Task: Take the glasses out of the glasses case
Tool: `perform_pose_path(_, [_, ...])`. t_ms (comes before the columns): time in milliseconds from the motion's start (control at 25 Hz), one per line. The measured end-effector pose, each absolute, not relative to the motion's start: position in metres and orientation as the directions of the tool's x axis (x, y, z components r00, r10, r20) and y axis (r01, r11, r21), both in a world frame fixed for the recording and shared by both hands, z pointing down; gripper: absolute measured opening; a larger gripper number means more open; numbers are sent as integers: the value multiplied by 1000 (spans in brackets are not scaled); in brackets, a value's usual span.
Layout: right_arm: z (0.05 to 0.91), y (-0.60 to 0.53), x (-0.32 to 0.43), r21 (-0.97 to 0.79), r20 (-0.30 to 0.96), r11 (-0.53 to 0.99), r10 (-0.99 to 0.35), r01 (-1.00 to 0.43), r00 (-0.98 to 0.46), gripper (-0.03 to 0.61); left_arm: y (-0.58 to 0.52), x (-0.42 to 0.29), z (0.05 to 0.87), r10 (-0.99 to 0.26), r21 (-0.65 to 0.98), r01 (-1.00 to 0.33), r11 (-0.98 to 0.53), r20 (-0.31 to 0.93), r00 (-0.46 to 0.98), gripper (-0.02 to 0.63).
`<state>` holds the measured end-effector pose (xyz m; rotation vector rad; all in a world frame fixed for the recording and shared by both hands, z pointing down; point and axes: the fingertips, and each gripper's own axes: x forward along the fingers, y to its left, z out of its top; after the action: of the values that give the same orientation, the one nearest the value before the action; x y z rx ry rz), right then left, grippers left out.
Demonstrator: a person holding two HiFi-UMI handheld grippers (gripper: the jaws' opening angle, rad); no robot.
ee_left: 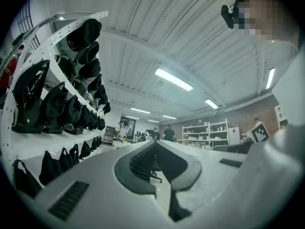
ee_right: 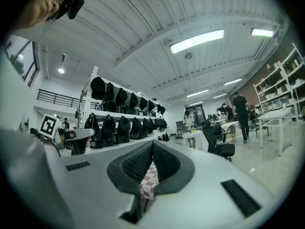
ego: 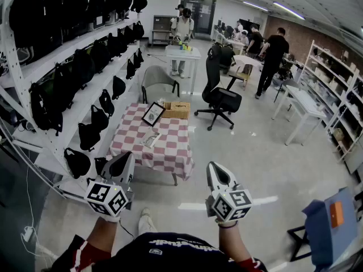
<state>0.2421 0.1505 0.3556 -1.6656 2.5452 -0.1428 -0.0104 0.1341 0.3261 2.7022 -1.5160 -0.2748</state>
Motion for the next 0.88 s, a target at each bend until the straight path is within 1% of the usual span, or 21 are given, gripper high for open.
perform_pose_path(240, [357,153,236,-121,-29,412,-911,-903,-411,-6,140,-7,328,-845,102,-841,-531,-131,518,6])
perform_pose_path(480, [360,153,235,-110,-24,415,-909,-903,-415,-6,141,-14,332,-861,98,-857,-505,-120,494,6])
perform_pose_path(760, [373,145,239,-85,0,381,-924,-921,-382,-5,138,-19,342,-875,99,-871,-481,-106,472,6])
perform_pose_path(880, [380,142,240,-103,18,376,-925,-921,-380,-5,137,-14,344,-873,101,-868,-486,-103,477,8])
